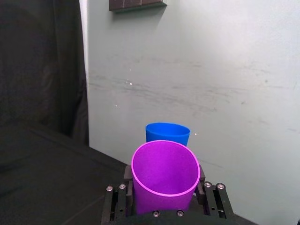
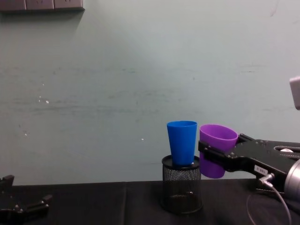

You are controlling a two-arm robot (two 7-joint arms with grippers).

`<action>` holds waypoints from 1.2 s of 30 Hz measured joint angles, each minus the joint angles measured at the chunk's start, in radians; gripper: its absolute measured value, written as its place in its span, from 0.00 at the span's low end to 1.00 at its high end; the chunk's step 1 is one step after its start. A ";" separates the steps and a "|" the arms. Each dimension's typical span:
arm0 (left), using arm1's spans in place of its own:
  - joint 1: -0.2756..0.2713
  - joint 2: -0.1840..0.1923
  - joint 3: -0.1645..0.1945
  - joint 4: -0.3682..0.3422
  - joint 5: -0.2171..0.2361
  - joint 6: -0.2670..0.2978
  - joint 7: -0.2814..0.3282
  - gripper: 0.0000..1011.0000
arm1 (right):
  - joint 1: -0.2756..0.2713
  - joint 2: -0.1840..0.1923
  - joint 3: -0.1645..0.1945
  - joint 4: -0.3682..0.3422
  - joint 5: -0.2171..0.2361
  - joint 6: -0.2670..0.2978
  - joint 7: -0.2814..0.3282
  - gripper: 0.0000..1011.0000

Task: Pick up one cup with a gripper and tap it against the other cup.

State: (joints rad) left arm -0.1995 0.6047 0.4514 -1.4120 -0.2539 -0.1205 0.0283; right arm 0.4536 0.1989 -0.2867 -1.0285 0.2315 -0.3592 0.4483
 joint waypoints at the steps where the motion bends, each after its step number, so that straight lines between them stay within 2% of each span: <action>1: 0.000 0.000 0.000 0.000 0.000 0.000 0.000 1.00 | 0.008 -0.003 0.000 0.008 0.000 -0.002 0.000 0.73; 18: 0.000 0.000 0.000 0.000 0.000 0.000 0.000 1.00 | 0.084 -0.036 -0.006 0.110 0.000 -0.040 0.030 0.73; 36: 0.000 0.000 0.000 0.000 0.000 0.000 0.000 1.00 | 0.120 -0.052 -0.013 0.165 -0.007 -0.059 0.039 0.73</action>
State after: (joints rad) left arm -0.1995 0.6047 0.4514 -1.4120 -0.2539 -0.1205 0.0283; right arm 0.5740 0.1474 -0.2994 -0.8632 0.2247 -0.4178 0.4871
